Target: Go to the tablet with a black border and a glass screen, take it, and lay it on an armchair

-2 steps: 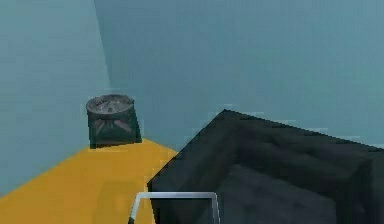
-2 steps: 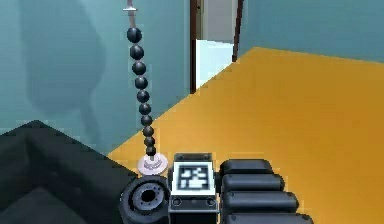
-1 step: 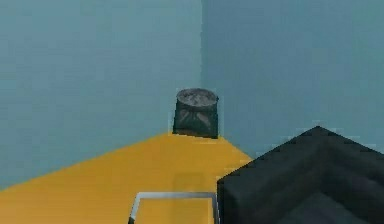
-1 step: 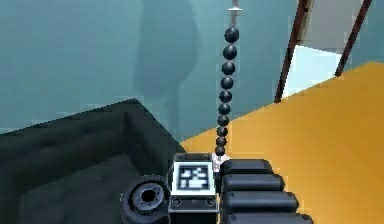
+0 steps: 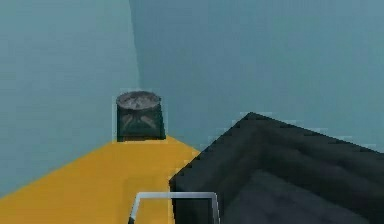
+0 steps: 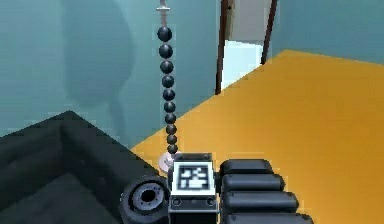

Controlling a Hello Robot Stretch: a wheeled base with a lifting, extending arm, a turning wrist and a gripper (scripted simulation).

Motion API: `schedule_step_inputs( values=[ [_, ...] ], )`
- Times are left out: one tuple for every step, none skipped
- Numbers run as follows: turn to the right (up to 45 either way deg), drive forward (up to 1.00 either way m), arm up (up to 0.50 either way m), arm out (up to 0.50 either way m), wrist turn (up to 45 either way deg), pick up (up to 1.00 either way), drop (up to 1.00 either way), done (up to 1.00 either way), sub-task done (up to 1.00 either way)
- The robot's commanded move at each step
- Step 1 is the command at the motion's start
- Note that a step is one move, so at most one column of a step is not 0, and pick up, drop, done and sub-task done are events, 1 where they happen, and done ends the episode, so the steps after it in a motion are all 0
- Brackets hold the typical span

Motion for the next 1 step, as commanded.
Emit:
schedule_step_inputs(
  values=[
    [-6.0,0.00,0.00,0.00,0.0,0.00,0.00,0.00,0.00]
  ],
)
